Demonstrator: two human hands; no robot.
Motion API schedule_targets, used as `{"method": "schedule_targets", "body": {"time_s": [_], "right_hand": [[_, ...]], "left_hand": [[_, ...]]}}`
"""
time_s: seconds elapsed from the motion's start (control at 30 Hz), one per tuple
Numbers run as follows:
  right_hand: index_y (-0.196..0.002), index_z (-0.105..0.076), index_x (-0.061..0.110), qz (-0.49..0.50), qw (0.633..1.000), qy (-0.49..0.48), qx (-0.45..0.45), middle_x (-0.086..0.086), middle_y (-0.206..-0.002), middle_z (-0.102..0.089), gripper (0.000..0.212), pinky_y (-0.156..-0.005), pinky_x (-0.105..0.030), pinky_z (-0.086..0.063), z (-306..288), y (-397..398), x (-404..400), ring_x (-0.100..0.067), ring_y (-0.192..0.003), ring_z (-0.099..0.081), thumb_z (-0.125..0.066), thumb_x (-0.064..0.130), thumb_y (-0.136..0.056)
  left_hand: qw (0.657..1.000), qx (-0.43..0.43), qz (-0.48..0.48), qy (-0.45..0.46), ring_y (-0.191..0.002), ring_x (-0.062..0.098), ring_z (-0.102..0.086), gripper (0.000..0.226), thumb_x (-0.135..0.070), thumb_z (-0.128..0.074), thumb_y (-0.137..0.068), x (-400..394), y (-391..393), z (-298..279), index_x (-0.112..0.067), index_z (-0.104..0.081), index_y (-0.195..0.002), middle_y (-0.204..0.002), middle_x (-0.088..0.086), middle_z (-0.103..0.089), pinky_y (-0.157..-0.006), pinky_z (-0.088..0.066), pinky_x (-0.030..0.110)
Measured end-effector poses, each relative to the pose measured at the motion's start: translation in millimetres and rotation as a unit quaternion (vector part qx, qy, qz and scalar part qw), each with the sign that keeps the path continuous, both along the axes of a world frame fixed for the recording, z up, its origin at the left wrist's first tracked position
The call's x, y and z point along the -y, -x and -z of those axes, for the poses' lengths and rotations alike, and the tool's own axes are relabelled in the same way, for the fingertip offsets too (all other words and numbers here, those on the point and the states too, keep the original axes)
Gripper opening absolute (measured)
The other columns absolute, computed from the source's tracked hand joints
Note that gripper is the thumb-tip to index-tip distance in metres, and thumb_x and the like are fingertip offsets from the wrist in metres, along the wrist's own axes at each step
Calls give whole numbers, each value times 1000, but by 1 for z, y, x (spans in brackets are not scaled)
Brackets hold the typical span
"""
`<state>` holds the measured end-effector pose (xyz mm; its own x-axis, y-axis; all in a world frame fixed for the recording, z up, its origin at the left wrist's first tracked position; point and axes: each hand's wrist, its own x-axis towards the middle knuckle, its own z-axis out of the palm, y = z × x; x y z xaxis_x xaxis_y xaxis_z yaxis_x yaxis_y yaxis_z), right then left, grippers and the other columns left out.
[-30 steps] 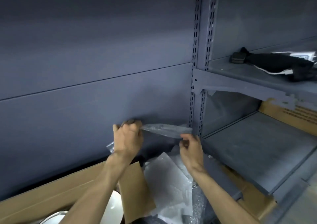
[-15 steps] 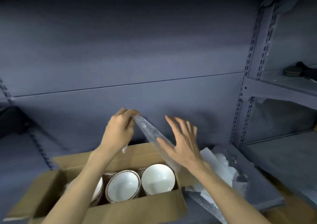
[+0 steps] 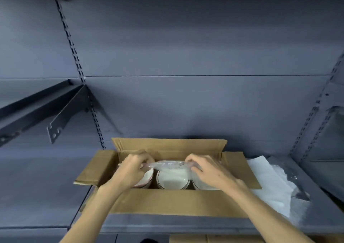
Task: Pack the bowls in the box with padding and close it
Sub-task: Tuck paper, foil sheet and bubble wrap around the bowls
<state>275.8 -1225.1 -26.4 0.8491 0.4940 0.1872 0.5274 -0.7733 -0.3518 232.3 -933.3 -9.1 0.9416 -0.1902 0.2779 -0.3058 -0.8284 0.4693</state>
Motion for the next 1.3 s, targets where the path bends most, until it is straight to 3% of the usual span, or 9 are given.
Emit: {"method": "schedule_targets", "body": {"time_s": [0.17,0.33,0.47,0.63,0.77,0.9,0.97,1.13,1.3], "right_hand": [[-106,-68,36,-55,994,53,-77,27,-103,-67,34,-78,-12,-38,14,9,9,4,-101,-58,-44,17,-93],[-102,-68,28,-29,976,34,-213,21,-100,-66,43,-93,-29,-48,13,28,16,-1,-102,-58,-30,44,-90],[-82,-51,15,-12,980,45,-193,6,-93,-52,57,-81,-27,-36,8,37,12,-7,-97,-43,-27,65,-95],[-73,-41,23,5,974,109,-196,-4,-70,-38,69,-63,-28,-31,-3,51,-2,-20,-65,-40,-6,80,-93],[-102,-62,32,20,960,138,-243,1,-73,-51,95,-79,-36,-41,0,54,-14,-17,-80,-55,4,95,-75],[-78,-62,28,117,937,110,-310,6,-95,-61,99,-82,-36,-42,-6,49,-17,-17,-96,-58,-1,104,-62],[-90,-64,23,137,933,103,-317,4,-105,-62,107,-86,-38,-42,-6,45,-15,-19,-101,-57,0,104,-61],[-80,-55,7,72,977,169,-111,-2,-65,-43,94,-66,-39,-32,0,55,-25,-22,-65,-45,8,77,-86],[-57,-36,13,87,981,166,-58,-2,-61,-42,75,-73,-41,-35,1,62,-31,-30,-75,-49,-11,66,-103]], "left_hand": [[992,-116,51,-23,-92,-1,-63,17,-9,-72,-87,-6,11,17,-25,-79,-85,-90,-16,-73,-84,-50,20],[987,-152,39,-29,-94,-5,-61,31,-6,-52,-92,-4,24,22,-19,-80,-88,-92,-17,-74,-85,-40,5],[991,-118,41,-58,-87,10,-59,34,-32,-47,-96,-5,31,23,-14,-72,-82,-81,-1,-71,-84,-48,34],[981,-159,-10,-113,-77,12,-59,65,-75,-30,-95,-3,42,29,-24,-66,-76,-70,-4,-62,-71,-46,34],[953,-240,-44,-178,-94,17,-60,96,-97,-8,-75,5,35,27,-27,-72,-88,-91,-7,-68,-80,-44,35],[931,-348,-38,-100,-122,22,-51,102,-98,-13,-73,4,26,14,-30,-68,-124,-131,-2,-60,-105,-39,37],[945,-318,-34,-66,-116,20,-56,104,-100,-14,-70,-5,28,13,-24,-73,-108,-119,1,-67,-104,-43,37],[951,-265,-90,-134,-110,21,-58,106,-102,-4,-67,-18,41,20,-34,-71,-113,-119,-2,-67,-95,-47,38],[911,-387,-98,-103,-134,26,-43,120,-108,-8,-54,-19,29,13,-40,-50,-144,-152,-3,-45,-100,-41,34]]}}
